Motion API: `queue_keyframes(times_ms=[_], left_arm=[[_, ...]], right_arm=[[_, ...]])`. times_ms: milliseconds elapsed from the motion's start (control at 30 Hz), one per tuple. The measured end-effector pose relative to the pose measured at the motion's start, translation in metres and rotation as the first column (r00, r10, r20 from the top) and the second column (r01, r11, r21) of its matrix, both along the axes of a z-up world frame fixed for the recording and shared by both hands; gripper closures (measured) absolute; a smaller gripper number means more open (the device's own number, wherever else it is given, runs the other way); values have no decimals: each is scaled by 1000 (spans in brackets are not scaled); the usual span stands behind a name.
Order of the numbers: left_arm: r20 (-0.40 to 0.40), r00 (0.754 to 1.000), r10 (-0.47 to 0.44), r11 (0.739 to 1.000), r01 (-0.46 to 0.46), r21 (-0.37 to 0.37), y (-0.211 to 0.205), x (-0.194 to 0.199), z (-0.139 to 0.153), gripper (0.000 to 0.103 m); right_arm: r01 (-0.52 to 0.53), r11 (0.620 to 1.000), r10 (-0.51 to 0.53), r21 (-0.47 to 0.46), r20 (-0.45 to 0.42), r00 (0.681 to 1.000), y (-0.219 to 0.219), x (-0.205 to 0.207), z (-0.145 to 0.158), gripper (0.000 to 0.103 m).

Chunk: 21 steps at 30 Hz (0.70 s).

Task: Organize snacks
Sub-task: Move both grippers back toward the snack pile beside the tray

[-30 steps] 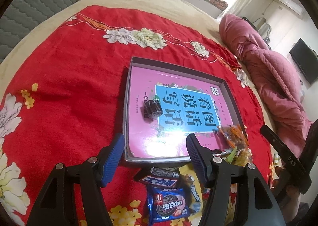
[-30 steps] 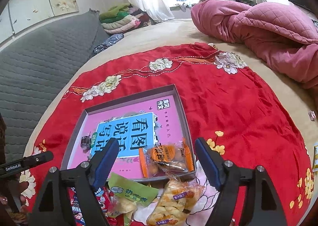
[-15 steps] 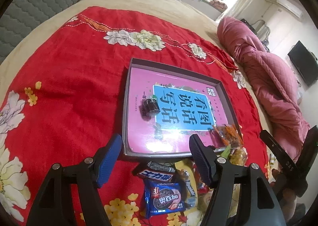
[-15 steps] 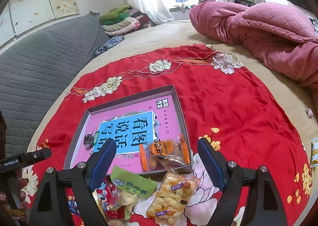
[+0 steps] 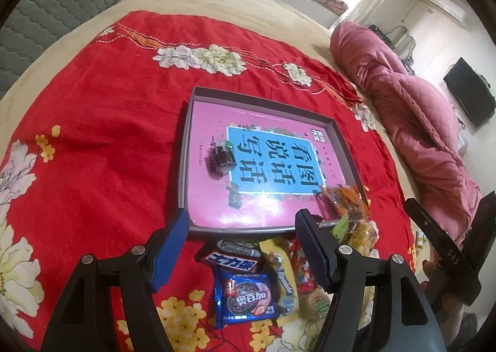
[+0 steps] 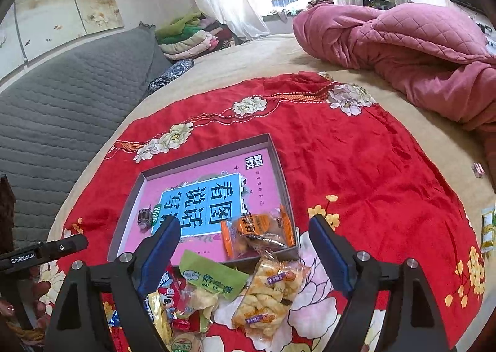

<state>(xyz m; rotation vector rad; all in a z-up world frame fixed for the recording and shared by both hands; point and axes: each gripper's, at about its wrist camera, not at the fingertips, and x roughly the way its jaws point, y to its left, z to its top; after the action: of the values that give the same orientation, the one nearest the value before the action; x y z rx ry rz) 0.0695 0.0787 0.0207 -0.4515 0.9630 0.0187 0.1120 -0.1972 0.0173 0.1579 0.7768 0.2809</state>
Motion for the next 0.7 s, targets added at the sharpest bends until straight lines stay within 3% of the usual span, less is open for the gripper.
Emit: queue_keyframes(times_ms=[700], left_arm=[[-31,996,-79,997,80,2,-34,-5,-6,31]], right_arm=[[43,999,-44,-11,-89,995,-8,-22,-25,19]])
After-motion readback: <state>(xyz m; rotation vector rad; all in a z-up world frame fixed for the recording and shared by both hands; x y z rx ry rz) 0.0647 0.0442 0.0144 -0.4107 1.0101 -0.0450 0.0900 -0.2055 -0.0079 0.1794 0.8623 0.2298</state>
